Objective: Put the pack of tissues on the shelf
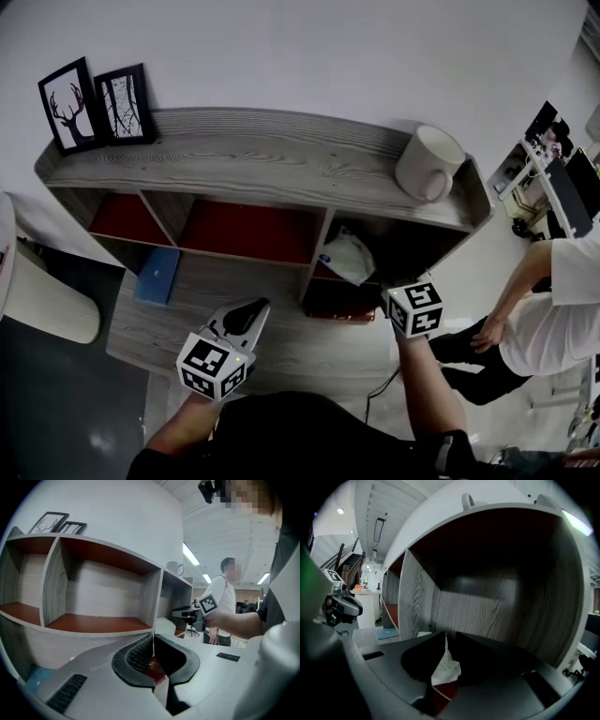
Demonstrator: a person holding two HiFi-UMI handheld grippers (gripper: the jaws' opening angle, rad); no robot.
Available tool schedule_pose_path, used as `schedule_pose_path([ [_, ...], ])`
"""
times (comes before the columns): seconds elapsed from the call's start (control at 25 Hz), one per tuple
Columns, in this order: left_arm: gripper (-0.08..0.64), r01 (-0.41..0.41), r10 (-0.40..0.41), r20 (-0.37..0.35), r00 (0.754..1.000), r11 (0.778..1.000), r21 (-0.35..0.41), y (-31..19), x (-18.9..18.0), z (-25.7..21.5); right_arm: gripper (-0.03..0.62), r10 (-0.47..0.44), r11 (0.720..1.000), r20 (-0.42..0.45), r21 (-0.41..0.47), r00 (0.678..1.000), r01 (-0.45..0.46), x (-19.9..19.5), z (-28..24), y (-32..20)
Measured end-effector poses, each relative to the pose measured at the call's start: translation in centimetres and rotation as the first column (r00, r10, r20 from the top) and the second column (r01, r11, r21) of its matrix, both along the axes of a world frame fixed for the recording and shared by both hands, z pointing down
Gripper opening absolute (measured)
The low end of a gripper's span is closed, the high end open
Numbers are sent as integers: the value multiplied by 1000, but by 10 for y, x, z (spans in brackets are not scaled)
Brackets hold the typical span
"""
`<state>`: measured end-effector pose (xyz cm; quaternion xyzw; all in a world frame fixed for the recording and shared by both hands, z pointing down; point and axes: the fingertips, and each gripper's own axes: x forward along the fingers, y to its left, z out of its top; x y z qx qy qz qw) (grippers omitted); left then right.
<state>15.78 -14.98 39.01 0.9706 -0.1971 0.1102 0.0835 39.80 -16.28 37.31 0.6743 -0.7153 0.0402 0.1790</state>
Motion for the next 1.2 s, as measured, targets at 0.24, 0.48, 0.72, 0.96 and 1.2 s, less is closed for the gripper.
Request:
schedule_pose_path([
  [0.24,20,-12,12,-8,1000,1000,2,4,3,-5,26,-64,995,100,84,993,56,-23,-24,30],
  [0.48,21,-28,28,-13,1000,1000,-9,13,9,-6,26,-128,985,207,140,970,100,-46,-36,67],
  [0.72,20,-22,21,-49,999,1000,-18,24,13,-18,26,-201,974,307,169,930,154,-70,-37,98],
  [0.96,21,-40,40,-54,998,999,3,34,16,-26,25,-255,961,384,206,887,187,-90,-31,117],
  [1.2,20,-25,26,-58,998,1000,11,33,7,-28,25,-295,950,411,220,862,220,-109,-26,125],
])
